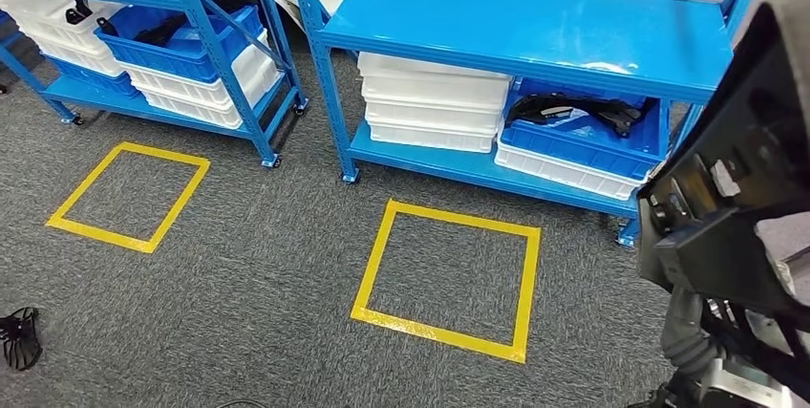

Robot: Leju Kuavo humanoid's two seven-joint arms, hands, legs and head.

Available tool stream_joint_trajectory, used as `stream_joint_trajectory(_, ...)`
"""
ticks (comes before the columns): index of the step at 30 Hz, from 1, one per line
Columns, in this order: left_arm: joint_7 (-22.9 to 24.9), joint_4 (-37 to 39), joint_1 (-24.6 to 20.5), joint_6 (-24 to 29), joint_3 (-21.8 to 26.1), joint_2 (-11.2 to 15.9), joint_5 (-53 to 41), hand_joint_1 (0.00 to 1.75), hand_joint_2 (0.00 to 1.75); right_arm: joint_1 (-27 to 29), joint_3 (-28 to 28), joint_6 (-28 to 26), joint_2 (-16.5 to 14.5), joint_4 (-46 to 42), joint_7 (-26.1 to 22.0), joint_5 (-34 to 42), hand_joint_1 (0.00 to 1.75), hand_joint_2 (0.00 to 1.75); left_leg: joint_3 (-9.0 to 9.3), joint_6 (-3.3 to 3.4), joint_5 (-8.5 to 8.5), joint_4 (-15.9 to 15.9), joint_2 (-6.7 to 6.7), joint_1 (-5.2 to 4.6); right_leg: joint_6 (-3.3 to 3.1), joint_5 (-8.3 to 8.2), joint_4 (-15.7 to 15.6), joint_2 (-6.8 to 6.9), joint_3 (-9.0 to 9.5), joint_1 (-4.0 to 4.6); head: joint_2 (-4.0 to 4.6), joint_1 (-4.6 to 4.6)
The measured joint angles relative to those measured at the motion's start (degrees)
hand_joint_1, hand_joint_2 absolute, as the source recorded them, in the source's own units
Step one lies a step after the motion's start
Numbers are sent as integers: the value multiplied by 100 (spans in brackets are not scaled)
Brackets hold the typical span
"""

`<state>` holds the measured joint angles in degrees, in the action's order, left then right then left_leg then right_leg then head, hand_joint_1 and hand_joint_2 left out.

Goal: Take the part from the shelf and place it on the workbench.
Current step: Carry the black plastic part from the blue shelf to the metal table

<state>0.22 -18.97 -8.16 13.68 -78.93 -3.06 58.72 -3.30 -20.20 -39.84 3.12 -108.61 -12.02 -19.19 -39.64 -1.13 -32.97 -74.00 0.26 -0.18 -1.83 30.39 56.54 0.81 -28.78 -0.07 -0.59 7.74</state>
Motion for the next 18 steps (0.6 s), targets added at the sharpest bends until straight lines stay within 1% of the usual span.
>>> stream_joint_trajectory(1, 7, 0, 4, 0, 0, 0, 1, 0, 0, -4, 0, 0, -5, 0, 5, -4, 175, 175, 212, 13, 144, 299, 0, 4, 4, 1, 51, -4, -47, 0, 0, 1)
stream_joint_trajectory(2, 14, -1, 8, -1, 0, 0, 1, 0, 0, -10, 0, -1, -9, 0, 9, -11, 175, 175, 452, 37, 241, 698, -1, 9, 13, 6, 99, -7, -90, 1, 0, 1)
stream_joint_trajectory(3, 20, -1, 8, -3, 0, -1, -1, 0, 0, -16, 1, 0, -13, 0, 13, -17, 175, 175, 651, 62, 311, 1049, -3, 4, 29, 10, 142, -10, -128, 8, 0, -1)
stream_joint_trajectory(4, 26, -2, 8, -8, 0, -3, -3, 0, 0, -23, 1, 1, -16, 0, 14, -23, 175, 175, 769, 89, 341, 1286, -4, -4, 55, 8, 172, -10, -157, 14, 0, 1)
stream_joint_trajectory(5, 33, -2, 7, -15, -1, -5, -5, 0, 0, -27, 2, 1, -19, 0, 13, -27, 175, 175, 807, 116, 330, 1398, -4, -15, 85, 1, 190, -9, -181, 20, 0, -1)
stream_joint_trajectory(6, 44, -2, 6, -23, -1, -8, -8, 0, 0, -31, 4, 1, -22, 0, 10, -29, 175, 175, 800, 139, 345, 1419, -5, -25, 117, -15, 197, -8, -195, 24, 0, -1)
stream_joint_trajectory(7, 56, -3, 7, -29, -1, -13, -13, 0, 0, -33, 8, 0, -26, 0, 7, -29, 175, 175, 791, 174, 365, 1454, 0, -11, 152, -12, 207, -9, -207, 25, 0, 1)
stream_joint_trajectory(8, 67, -3, 4, -33, -1, -16, -20, 0, 0, -36, 12, 0, -27, 0, 3, -29, 175, 175, 786, 214, 386, 1491, 5, 4, 183, 27, 248, -16, -231, 24, 0, -3)
stream_joint_trajectory(9, 76, -4, 1, -35, -1, -20, -27, 0, 0, -39, 16, 0, -27, 0, 1, -29, 175, 175, 776, 255, 416, 1523, 10, 20, 213, 125, 368, -27, -288, 21, 0, -11)
stream_joint_trajectory(10, 80, -4, -2, -37, -1, -24, -33, 0, 0, -40, 21, -1, -27, 0, -2, -28, 175, 175, 764, 291, 444, 1552, 17, 35, 241, 282, 598, -39, -393, 14, 0, -19)
stream_joint_trajectory(12, 85, -4, -5, -41, -2, -24, -39, 0, 0, -32, 33, -1, -27, 1, -4, -25, 175, 175, 716, 320, 476, 1554, 20, 30, 286, 650, 1321, -52, -720, -13, 0, -31)
stream_joint_trajectory(13, 88, -4, -4, -42, -2, -24, -41, 0, 0, -23, 44, -1, -27, 1, -4, -23, 175, 175, 694, 322, 489, 1550, 20, 28, 303, 758, 1639, -52, -859, -28, 0, -30)
stream_joint_trajectory(14, 92, -4, -4, -42, -2, -24, -44, 0, 0, -16, 57, -1, -27, 2, -5, -20, 175, 175, 678, 320, 501, 1546, 19, 27, 317, 760, 1788, -52, -917, -42, 0, -31)
stream_joint_trajectory(15, 96, -4, -4, -42, -2, -24, -48, 0, 0, -12, 70, -1, -27, 2, -7, -18, 175, 175, 668, 315, 509, 1538, 18, 27, 324, 643, 1693, -52, -857, -56, 0, -31)
stream_joint_trajectory(16, 98, -4, -5, -41, -2, -25, -52, 0, 0, -12, 81, -1, -27, 2, -9, -15, 175, 175, 664, 310, 514, 1529, 16, 29, 325, 445, 1386, -51, -697, -68, 0, -31)
stream_joint_trajectory(17, 98, -4, -7, -41, -2, -26, -55, 0, 0, -13, 90, -1, -26, 2, -14, -10, 175, 175, 660, 299, 515, 1518, 15, 31, 322, 245, 966, -51, -492, -80, 0, -32)
stream_joint_trajectory(18, 99, -4, -9, -41, -2, -27, -58, 0, 0, -15, 96, -1, -27, 3, -19, -6, 175, 175, 648, 279, 516, 1497, 12, 22, 316, 101, 584, -52, -314, -76, 0, -32)
